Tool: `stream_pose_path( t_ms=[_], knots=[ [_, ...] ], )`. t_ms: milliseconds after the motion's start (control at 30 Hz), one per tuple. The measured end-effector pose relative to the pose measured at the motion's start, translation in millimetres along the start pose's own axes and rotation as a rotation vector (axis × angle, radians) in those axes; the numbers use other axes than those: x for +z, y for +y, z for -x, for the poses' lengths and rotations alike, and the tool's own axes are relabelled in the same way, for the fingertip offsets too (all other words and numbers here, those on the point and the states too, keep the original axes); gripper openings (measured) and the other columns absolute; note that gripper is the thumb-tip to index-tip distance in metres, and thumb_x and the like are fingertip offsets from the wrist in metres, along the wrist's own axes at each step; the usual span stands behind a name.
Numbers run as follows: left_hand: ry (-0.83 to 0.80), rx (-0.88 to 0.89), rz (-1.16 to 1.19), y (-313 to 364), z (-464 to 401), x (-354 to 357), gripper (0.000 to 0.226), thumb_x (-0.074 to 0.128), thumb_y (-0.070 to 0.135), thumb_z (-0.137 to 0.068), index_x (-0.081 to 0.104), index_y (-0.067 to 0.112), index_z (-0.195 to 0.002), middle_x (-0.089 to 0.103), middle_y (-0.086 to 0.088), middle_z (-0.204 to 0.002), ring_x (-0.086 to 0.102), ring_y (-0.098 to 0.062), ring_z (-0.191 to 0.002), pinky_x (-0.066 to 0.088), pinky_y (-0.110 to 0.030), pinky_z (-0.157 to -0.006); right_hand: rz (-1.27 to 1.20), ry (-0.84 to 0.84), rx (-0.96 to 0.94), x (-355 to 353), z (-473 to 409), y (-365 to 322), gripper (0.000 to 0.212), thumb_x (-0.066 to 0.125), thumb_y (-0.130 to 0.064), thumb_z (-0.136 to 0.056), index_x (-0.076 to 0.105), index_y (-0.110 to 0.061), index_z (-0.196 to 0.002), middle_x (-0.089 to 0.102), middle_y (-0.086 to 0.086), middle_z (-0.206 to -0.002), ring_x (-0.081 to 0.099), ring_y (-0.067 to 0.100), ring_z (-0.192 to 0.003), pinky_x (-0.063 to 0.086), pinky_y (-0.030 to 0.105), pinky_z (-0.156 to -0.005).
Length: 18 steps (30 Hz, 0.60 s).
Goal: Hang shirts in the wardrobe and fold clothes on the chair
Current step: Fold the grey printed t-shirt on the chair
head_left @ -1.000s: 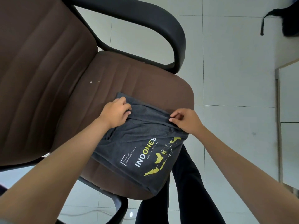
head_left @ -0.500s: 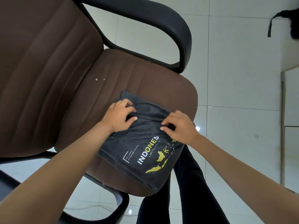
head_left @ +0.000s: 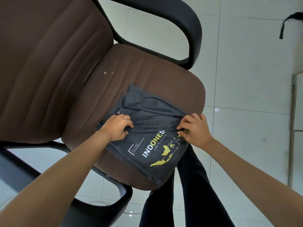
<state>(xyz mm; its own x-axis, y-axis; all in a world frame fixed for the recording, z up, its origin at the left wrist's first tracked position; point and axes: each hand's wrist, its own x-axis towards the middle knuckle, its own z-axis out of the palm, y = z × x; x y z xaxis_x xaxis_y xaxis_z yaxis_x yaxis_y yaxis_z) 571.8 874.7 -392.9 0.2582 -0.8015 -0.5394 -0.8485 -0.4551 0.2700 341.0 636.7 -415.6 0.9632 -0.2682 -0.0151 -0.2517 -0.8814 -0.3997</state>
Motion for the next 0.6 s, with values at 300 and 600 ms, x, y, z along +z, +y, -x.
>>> stream_pose_path(
  t_ms=[300,600],
  knots=[
    [-0.05,-0.064,-0.225,6,6,-5,0.046,0.053,0.011,-0.08,0.06,0.034,-0.119,0.056,0.011,-0.112,0.044,-0.015,-0.107,0.021,-0.033,-0.088,-0.079,-0.021,0.108,3,1,4,0.027,0.085,-0.014,-0.064,0.072,-0.02,-0.086,0.062,-0.002,-0.084,0.063,0.023,-0.076,0.029,0.035,-0.08],
    [0.219,-0.162,0.061,-18,21,-45,0.01,0.063,0.022,-0.082,0.06,0.031,-0.087,0.061,0.016,-0.083,0.045,-0.009,-0.096,0.009,-0.029,-0.074,-0.177,0.068,0.097,-16,3,7,0.021,0.063,-0.042,-0.081,0.073,-0.024,-0.084,0.062,-0.009,-0.085,0.059,0.013,-0.077,0.02,0.025,-0.08]
  ],
)
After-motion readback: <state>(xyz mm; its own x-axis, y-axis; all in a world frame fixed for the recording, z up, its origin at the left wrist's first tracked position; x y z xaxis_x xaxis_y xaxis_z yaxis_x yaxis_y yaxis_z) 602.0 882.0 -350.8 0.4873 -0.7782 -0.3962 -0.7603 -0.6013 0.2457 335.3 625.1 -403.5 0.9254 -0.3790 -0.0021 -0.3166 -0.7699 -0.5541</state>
